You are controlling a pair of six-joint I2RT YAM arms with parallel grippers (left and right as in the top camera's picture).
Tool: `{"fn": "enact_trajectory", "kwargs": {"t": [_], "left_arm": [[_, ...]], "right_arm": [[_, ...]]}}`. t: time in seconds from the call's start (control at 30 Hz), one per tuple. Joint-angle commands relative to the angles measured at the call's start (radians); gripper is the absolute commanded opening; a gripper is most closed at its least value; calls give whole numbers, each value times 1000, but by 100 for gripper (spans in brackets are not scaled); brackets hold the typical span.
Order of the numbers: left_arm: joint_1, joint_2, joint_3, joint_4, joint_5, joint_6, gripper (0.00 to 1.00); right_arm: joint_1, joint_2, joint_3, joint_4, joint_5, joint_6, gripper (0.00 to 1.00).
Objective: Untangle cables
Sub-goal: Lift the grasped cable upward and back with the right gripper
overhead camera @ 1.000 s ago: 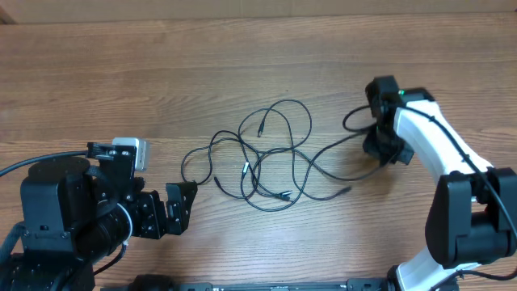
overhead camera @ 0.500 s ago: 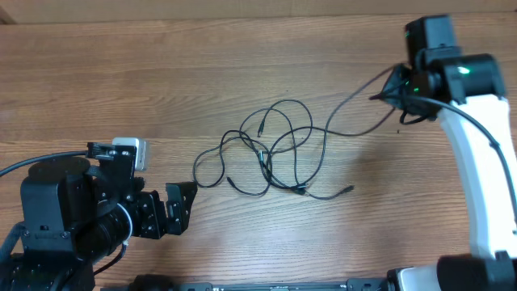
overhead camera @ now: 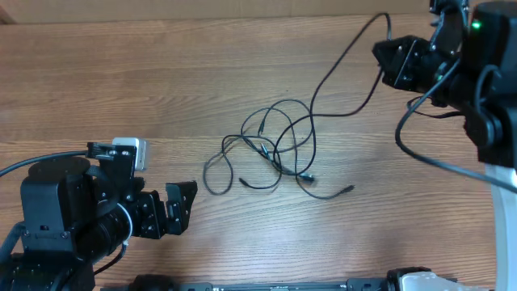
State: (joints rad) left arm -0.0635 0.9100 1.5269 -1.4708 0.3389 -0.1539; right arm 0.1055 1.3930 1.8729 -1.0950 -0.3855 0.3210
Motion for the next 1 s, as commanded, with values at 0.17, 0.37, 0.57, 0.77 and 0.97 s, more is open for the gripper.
{"fn": "enact_trajectory", "kwargs": {"t": [0.17, 0.37, 0.57, 0.77, 0.97], "left_arm": [[4, -1, -1, 0, -6, -7, 100], [4, -1, -1, 1, -6, -7, 99], [4, -1, -1, 0, -6, -7, 99], [4, 0, -1, 0, -6, -7, 100], [4, -1, -1, 0, -6, -7, 100]], "right_arm": [[14, -45, 27, 181, -422, -14, 4], [18, -45, 27, 369, -638, 34, 4], [18, -45, 27, 577, -719, 178, 4], [18, -43, 26, 616, -715, 198, 4], [18, -22, 25, 381, -533, -28, 4]]}}
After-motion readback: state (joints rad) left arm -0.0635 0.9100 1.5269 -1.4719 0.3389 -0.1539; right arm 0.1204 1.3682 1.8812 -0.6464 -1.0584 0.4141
